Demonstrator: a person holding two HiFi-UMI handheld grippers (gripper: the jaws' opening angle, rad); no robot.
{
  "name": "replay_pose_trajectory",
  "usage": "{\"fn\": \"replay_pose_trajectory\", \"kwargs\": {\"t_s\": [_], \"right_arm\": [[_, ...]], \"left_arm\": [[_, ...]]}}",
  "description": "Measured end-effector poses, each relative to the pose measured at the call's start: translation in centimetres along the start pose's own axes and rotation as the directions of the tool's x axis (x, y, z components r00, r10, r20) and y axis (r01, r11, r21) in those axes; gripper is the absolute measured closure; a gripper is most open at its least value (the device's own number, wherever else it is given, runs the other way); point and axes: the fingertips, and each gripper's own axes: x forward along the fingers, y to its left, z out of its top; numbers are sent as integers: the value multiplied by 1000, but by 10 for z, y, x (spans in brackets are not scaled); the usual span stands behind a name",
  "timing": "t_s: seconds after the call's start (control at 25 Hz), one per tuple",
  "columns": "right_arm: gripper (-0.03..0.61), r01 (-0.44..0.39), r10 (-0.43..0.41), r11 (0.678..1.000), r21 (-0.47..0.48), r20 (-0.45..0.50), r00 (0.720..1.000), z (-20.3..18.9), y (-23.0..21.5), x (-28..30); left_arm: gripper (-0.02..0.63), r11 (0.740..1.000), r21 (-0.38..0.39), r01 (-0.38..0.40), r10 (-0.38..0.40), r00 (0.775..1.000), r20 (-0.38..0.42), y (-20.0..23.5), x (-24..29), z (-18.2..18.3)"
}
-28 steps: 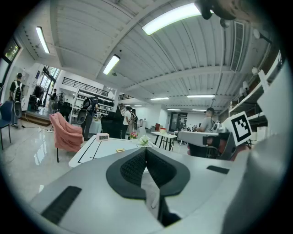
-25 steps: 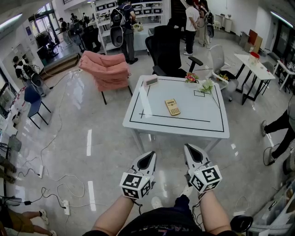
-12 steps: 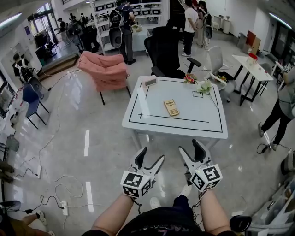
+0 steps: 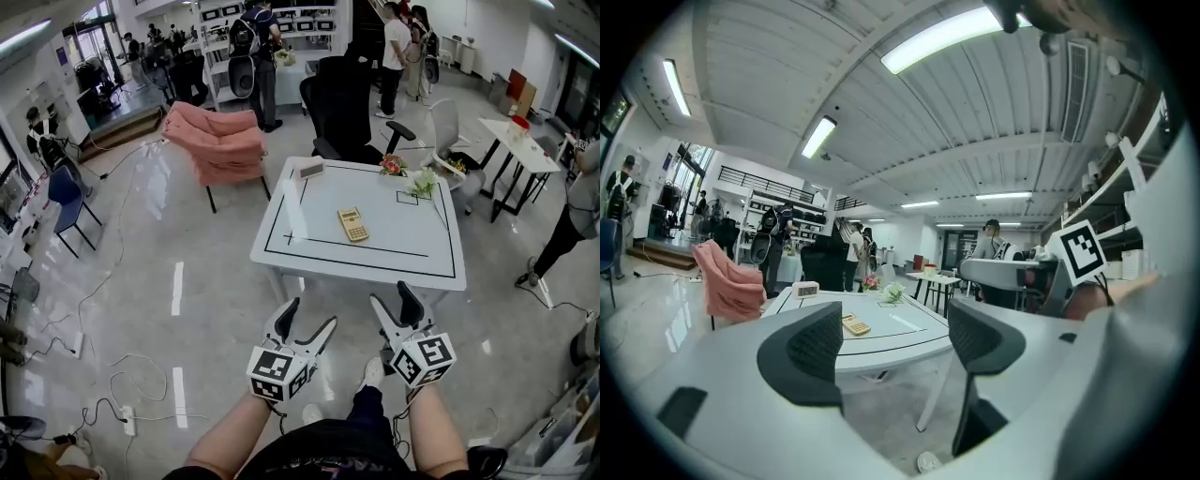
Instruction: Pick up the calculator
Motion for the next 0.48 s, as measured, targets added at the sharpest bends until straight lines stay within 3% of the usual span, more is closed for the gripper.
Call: {"fn": "replay_pose_trajectory", "kwargs": {"t_s": [0.48], "right_arm": [[302,-76,77,997,22,-52,996,-7,-57,65]], "left_arm": [[270,998,-21,-63,62,998,-27,24,69,3]]}}
